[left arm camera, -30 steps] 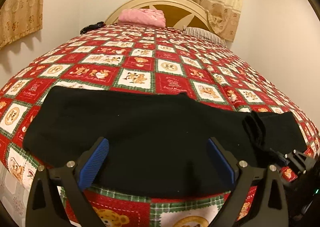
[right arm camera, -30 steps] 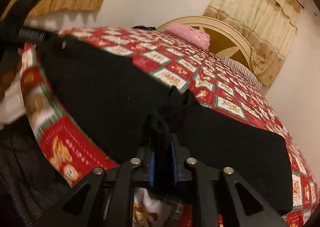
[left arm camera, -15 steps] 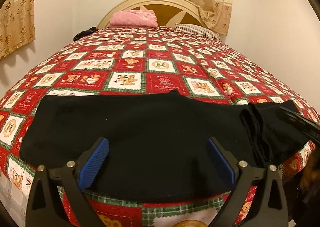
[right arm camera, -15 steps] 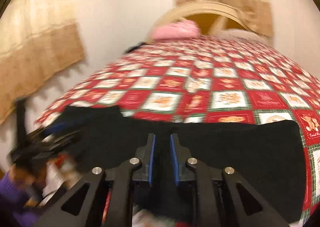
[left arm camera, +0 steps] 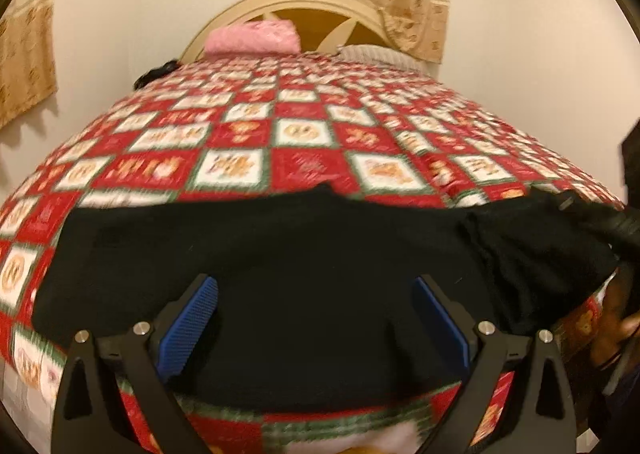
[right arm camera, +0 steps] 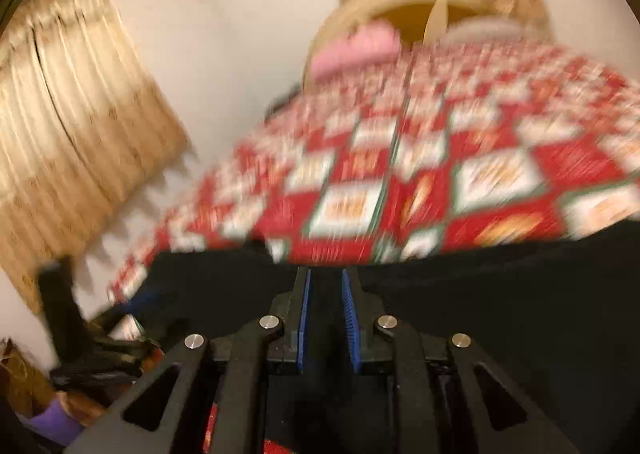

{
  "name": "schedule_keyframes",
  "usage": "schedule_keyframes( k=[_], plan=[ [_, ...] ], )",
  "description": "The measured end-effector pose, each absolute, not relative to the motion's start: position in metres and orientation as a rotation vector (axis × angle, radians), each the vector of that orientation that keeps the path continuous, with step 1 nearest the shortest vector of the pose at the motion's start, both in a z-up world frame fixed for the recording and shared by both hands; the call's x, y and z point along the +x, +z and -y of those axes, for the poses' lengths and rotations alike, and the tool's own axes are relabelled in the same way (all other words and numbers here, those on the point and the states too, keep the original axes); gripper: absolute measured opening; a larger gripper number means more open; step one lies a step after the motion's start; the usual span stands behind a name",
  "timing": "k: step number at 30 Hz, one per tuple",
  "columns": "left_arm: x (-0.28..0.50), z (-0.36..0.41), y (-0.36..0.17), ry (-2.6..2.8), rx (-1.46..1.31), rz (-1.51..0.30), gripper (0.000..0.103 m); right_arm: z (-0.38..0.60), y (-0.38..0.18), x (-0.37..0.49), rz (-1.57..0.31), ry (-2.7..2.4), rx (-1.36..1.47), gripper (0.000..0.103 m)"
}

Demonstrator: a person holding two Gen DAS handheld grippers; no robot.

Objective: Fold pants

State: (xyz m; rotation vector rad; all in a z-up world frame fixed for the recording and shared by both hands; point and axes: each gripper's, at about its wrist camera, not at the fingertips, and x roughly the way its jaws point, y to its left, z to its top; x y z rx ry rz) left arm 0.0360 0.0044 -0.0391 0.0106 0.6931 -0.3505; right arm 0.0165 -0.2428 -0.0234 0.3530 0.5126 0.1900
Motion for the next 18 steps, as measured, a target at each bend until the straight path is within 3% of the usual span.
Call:
schedule_keyframes(
  k=[4, 9, 12, 16, 18],
  plan=[
    [0.042, 0.032, -0.027, -0.456, 0.033, -0.664, 0.100, 0.295, -0.007, -0.015, -0.491, -0.009, 0.323, 0.018],
    [0.041, 0.094, -0.020, -0.571, 0.098, -0.624, 0.100, 0.336, -0.029, -0.020, -0.569, -0.120, 0.358, 0.018],
    [0.045, 0.125, -0.034, -0.604, 0.105, -0.692, 0.100, 0.348, -0.054, -0.005, -0.638, -0.149, 0.415, 0.017],
    [0.047, 0.146, -0.064, -0.591, 0.159, -0.816, 0.101, 0.359, -0.065, -0.007, -0.580, -0.130, 0.537, 0.017],
    [0.042, 0.145, -0.061, -0.589, 0.160, -0.786, 0.101, 0.357, -0.063, -0.008, -0.577, -0.138, 0.535, 0.017]
  ],
)
